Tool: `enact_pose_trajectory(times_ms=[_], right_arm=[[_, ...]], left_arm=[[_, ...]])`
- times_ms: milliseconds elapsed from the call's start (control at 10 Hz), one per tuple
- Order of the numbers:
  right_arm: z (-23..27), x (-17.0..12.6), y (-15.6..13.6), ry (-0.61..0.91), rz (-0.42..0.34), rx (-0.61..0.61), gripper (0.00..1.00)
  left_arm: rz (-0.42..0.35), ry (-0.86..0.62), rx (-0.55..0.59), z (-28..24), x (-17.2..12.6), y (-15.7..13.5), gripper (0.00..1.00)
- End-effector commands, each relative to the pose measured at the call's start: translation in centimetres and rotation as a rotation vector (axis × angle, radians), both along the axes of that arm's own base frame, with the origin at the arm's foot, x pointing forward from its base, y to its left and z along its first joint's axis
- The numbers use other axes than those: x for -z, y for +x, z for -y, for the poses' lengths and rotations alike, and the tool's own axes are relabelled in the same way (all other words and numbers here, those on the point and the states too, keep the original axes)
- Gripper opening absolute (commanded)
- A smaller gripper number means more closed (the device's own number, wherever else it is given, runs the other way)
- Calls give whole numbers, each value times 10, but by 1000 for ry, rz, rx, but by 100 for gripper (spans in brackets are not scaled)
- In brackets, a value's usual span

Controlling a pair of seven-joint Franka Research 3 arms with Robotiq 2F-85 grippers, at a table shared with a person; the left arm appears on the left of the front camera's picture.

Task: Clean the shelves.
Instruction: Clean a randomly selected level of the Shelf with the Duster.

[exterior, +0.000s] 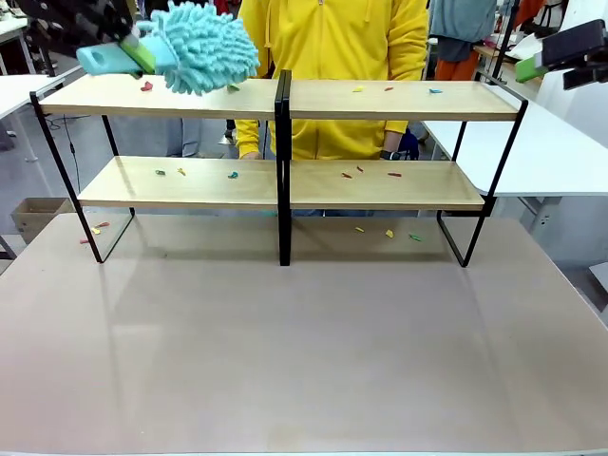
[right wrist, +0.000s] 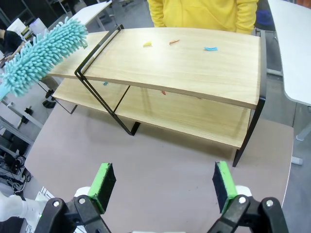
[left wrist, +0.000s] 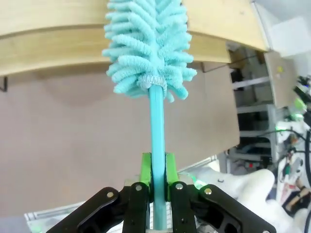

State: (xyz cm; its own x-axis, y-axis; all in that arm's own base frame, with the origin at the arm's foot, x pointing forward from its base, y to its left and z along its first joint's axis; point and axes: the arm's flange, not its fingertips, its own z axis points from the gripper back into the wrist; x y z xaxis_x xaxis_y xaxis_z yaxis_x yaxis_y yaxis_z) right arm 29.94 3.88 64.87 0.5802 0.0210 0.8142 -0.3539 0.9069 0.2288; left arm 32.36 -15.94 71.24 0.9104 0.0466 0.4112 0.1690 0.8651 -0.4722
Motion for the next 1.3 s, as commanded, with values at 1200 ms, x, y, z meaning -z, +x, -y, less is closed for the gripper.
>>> enact_pose_trajectory(times_ms=[1200], right_arm=[[1,0,0,3,-1,-4,100]], left_arm=[[194,96,-124,46,38,49,13]])
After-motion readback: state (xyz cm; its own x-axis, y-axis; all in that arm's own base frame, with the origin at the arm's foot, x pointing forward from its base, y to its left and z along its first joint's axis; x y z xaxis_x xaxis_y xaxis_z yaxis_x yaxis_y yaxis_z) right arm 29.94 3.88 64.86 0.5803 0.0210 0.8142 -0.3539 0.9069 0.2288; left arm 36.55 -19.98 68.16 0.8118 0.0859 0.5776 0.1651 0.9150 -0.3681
